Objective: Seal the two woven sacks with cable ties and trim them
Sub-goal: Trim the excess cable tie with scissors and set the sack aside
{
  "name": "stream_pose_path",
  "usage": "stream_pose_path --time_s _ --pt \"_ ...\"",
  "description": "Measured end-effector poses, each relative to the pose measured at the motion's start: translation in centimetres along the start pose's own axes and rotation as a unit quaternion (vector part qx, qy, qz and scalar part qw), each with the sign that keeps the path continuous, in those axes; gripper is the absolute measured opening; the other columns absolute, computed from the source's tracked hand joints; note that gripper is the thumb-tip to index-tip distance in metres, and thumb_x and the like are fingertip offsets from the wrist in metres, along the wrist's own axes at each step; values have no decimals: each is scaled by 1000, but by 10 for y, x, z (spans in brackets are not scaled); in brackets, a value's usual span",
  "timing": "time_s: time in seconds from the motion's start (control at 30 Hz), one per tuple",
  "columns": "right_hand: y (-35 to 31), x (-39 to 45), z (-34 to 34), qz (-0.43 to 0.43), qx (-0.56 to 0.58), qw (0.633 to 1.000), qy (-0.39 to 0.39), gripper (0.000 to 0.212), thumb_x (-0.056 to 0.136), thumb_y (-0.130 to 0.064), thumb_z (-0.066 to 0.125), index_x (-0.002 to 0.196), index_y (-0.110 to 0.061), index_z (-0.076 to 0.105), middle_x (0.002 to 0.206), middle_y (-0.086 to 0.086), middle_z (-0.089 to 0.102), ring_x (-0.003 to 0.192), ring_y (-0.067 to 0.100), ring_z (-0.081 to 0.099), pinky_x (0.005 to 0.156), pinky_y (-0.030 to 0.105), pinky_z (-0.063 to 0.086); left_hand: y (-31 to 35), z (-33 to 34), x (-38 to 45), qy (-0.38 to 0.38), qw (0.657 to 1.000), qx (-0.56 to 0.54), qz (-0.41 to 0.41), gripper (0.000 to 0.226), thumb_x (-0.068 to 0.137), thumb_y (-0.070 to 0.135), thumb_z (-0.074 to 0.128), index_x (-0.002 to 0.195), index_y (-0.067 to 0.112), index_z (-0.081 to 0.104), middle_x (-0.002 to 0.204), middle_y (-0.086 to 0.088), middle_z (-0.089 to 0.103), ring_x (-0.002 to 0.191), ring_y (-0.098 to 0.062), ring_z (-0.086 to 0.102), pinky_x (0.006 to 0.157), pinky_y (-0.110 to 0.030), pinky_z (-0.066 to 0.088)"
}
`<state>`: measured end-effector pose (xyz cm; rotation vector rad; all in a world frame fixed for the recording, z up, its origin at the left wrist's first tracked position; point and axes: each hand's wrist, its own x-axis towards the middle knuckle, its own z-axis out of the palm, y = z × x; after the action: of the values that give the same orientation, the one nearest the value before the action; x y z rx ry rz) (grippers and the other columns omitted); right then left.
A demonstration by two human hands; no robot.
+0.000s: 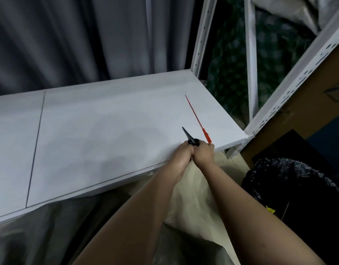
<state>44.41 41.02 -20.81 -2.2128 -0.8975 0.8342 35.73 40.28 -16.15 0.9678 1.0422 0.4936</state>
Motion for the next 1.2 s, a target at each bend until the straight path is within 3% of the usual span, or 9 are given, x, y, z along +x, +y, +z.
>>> stream_pose_path --time_s 0.1,0.2,0.43,0.57,0.67,0.8,0.9,1.03,1.2 --pt "-3 -3 -7 -6 76 996 -37 24 84 -12 44 97 -10 63 113 15 53 94 27 54 79 28 51 6 0 -9 13 998 -66 -10 14 71 10 44 75 14 56 77 1 58 74 -9 54 86 -25 40" --pt "-6 -11 -17 -21 102 993 -54 13 85 0 44 79 -6 54 88 12 52 70 20 44 51 20 35 16 -3 -30 38 998 -39 -8 3 64 13 46 64 16 47 67 3 45 65 -8 43 89 -26 33" --pt "-43 -83 -39 -70 -14 990 -124 31 90 1 37 61 -9 38 82 11 44 79 21 42 63 26 29 58 -38 -101 130 988 74 -50 16 87 10 41 72 15 42 83 -3 46 85 -22 40 79 -29 41" --pt "-85 -164 -54 -108 -34 974 -194 22 93 -14 44 91 -2 63 91 9 64 81 23 53 62 28 35 81 -58 -180 150 978 139 -37 12 93 13 38 95 10 49 104 -5 57 91 -21 53 74 -28 39" --pt "-109 -238 -57 -164 -95 951 -243 22 93 -16 45 94 -5 63 104 14 70 83 25 58 60 27 39 83 -78 -251 165 963 213 -3 19 92 8 38 76 12 47 96 -9 55 87 -24 54 63 -26 36" --pt "-116 -327 -38 -240 -252 889 -298 29 89 -17 48 108 -2 64 117 14 66 110 30 59 91 35 46 64 -115 -335 223 907 357 18 12 89 16 45 81 19 54 104 -11 55 94 -25 54 79 -28 40" --pt "-106 -381 -14 -254 -282 840 -387 53 80 -24 57 131 -8 50 132 12 57 121 28 54 100 35 44 38 -145 -385 285 857 430 -7 43 90 29 46 131 19 48 135 -4 52 121 -27 51 101 -33 41" --pt "-85 -420 5 -230 -255 827 -446 90 81 -24 70 151 -14 14 151 8 33 137 24 35 106 22 29 -1 -175 -435 381 813 441 1 45 92 37 45 135 23 46 139 -8 48 127 -29 46 103 -38 38" --pt "-44 -439 38 -202 -318 867 -327 136 57 -65 77 151 -20 -10 161 5 -5 148 28 -7 118 53 4 -57 -206 -454 383 853 348 -66 47 95 37 36 139 21 42 144 -12 44 131 -33 42 109 -40 34"
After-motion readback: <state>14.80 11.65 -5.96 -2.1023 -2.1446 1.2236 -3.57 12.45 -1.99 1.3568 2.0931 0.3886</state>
